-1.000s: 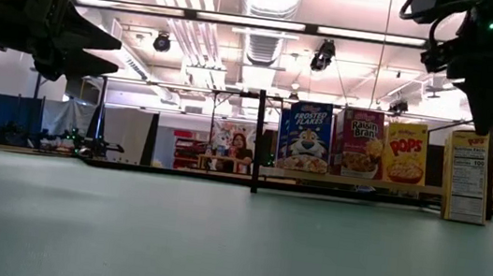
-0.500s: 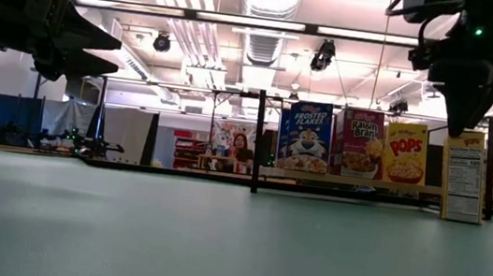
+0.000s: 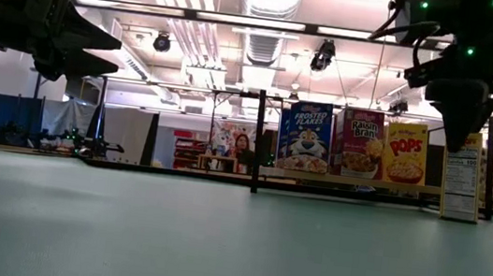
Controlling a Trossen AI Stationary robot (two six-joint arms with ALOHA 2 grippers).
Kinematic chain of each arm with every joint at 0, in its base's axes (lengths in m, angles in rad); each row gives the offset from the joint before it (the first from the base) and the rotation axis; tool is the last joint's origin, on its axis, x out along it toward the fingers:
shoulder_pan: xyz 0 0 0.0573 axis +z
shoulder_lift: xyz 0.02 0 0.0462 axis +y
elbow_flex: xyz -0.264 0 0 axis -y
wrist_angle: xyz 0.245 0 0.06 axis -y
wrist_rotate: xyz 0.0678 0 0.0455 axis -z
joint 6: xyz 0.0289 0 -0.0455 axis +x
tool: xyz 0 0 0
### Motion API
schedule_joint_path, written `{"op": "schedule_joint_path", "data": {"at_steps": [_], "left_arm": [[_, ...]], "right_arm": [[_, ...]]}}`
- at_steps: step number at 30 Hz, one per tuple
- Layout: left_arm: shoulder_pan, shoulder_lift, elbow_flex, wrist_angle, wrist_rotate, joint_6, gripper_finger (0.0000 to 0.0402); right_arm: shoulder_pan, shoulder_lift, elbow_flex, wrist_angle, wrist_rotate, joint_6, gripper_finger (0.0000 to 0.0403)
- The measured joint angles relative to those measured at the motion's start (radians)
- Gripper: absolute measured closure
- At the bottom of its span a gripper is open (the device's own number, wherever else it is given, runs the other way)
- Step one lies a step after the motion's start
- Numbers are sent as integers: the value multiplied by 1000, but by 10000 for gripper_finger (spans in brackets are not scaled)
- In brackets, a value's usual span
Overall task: Stack cereal on shelf
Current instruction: Put the yellow cereal box onto the shelf
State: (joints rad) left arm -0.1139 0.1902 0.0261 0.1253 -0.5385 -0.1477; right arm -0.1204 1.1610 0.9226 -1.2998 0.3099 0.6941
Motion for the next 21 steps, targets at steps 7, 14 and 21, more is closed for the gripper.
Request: {"op": "schedule_joint_path", "data": {"at_steps": [7, 14, 21], "left_arm": [[0, 0, 0, 0, 0, 0, 3], [0, 0, 0, 0, 0, 0, 3], [0, 0, 0, 0, 0, 0, 3]], "right_arm": [[-32, 0, 0, 8, -4, 0, 24], [-44, 0, -9, 33, -13, -5, 24], [-44, 0, 26, 5, -42, 4, 24]]}}
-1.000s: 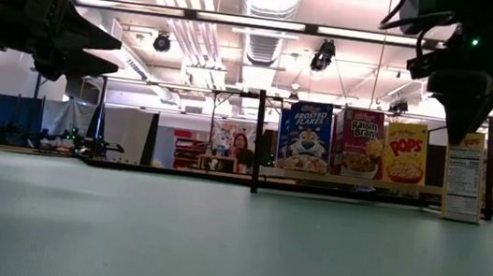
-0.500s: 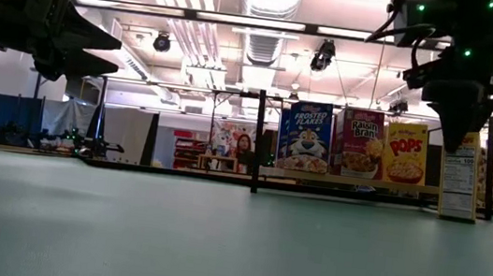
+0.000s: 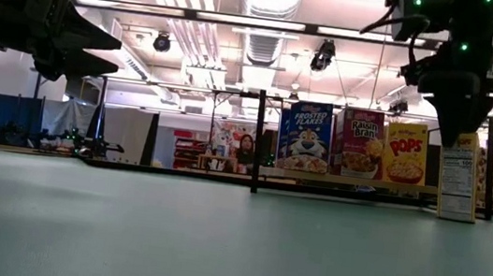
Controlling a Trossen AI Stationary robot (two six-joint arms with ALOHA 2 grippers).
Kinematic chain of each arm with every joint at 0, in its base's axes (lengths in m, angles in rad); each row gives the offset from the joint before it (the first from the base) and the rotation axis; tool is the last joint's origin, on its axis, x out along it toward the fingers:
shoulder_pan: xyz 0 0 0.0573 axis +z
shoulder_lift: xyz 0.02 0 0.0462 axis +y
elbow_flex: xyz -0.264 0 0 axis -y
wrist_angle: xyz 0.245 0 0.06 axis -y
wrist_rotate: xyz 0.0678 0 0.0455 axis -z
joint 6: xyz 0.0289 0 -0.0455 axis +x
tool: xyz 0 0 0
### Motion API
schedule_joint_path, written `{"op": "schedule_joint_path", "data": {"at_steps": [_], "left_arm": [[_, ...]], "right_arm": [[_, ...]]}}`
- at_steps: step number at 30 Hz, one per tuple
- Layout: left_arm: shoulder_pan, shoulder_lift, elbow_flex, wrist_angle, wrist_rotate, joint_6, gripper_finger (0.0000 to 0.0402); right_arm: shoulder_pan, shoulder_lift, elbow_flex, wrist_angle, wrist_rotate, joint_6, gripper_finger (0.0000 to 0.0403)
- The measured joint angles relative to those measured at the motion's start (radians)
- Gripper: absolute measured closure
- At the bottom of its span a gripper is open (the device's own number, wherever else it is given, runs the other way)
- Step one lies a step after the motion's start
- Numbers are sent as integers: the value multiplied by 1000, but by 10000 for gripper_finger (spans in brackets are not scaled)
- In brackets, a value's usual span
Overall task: Stack cereal on shelf
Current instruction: Put the yellow cereal box onto the shelf
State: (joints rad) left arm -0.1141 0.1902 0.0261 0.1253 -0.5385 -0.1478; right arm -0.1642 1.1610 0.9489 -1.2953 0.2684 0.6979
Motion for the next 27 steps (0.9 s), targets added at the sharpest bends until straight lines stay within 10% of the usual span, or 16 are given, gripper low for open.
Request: {"op": "schedule_joint_path", "data": {"at_steps": [27], "left_arm": [[0, 0, 0, 0, 0, 0, 3]], "right_arm": [[-33, 0, -29, -16, -6, -100, 24]]}}
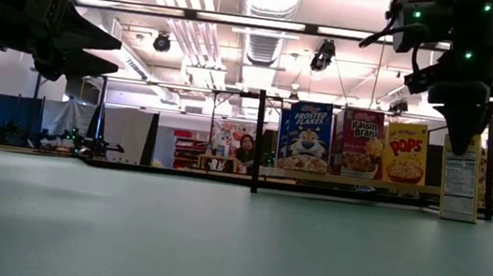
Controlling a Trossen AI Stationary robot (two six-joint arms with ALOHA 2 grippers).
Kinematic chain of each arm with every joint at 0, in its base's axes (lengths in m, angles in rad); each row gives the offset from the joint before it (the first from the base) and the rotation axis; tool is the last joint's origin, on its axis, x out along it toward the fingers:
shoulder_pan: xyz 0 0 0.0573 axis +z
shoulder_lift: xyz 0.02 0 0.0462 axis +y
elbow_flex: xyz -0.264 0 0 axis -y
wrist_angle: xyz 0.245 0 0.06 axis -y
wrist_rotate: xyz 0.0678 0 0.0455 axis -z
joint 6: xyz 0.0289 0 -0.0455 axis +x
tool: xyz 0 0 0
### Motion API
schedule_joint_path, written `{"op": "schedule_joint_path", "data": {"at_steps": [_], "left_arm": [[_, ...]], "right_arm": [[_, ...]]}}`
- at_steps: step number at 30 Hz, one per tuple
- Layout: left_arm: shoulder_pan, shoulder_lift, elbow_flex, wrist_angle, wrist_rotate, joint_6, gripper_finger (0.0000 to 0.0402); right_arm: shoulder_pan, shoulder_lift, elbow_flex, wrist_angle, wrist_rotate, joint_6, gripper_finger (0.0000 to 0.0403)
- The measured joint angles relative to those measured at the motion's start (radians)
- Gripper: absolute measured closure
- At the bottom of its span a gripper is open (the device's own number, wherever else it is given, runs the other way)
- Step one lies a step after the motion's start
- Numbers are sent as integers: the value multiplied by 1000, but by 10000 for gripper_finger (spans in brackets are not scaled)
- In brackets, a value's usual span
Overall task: Stack cereal on shelf
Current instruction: Put the yellow cereal box onto the shelf
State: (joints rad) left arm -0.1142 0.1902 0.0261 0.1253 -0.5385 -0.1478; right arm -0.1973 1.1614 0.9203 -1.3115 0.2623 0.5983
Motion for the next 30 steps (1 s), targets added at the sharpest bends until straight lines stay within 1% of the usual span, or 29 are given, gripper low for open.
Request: {"op": "schedule_joint_path", "data": {"at_steps": [8, 12, 16, 19, 26, 30], "left_arm": [[0, 0, 0, 0, 0, 0, 3], [0, 0, 0, 0, 0, 0, 3], [0, 0, 0, 0, 0, 0, 3], [0, 0, 0, 0, 0, 0, 3], [0, 0, 0, 0, 0, 0, 3], [0, 0, 0, 0, 0, 0, 3]], "right_arm": [[-2, 0, 0, 48, -1, 37, 29], [-2, 0, 0, 65, -6, 46, 58], [-2, 0, 0, 66, -10, 99, 89], [-2, 0, 0, 64, -24, 115, 101], [-2, -7, 28, 46, -43, 171, 102], [-2, -8, 75, 8, -21, 202, 103]]}}
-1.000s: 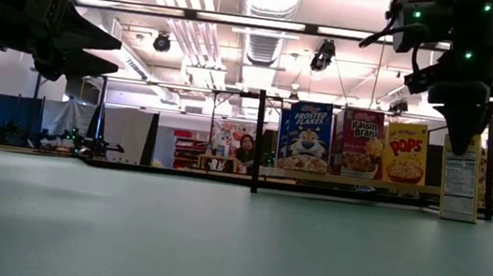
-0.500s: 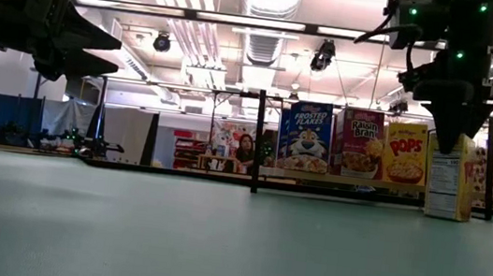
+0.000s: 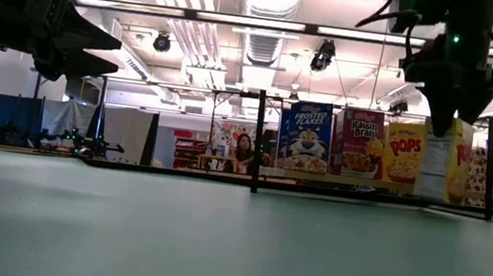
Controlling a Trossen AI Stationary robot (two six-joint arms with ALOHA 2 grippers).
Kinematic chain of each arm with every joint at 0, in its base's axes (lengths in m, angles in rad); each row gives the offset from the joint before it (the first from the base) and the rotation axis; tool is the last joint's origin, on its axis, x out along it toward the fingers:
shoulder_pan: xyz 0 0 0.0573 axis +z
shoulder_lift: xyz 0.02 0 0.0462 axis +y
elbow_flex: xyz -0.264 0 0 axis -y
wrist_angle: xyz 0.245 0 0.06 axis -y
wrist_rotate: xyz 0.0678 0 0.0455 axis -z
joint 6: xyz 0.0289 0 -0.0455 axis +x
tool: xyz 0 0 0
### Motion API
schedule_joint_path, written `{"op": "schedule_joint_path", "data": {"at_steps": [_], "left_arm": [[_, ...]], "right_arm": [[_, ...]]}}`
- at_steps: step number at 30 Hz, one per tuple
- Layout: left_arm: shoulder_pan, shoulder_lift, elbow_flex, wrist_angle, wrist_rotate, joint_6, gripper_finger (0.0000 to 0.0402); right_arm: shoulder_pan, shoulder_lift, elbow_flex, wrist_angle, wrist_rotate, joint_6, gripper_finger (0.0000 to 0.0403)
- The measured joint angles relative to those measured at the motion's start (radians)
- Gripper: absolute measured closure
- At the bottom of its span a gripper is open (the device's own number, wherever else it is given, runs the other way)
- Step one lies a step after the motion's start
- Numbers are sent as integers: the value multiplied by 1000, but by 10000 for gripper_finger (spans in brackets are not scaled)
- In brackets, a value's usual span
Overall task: Stack cereal on shelf
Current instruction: Put the yellow cereal box onto the shelf
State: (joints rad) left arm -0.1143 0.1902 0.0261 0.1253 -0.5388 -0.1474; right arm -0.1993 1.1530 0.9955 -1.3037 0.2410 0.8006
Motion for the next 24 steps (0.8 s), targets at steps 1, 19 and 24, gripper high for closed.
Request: {"op": "schedule_joint_path", "data": {"at_steps": [1, 19, 24], "left_arm": [[0, 0, 0, 0, 0, 0, 3], [0, 0, 0, 0, 0, 0, 3], [0, 0, 0, 0, 0, 0, 3]], "right_arm": [[0, 0, 13, -14, 16, 14, 103], [-18, 0, 166, -190, 252, 392, 106], [-44, 20, 153, -188, 281, 395, 106]]}}
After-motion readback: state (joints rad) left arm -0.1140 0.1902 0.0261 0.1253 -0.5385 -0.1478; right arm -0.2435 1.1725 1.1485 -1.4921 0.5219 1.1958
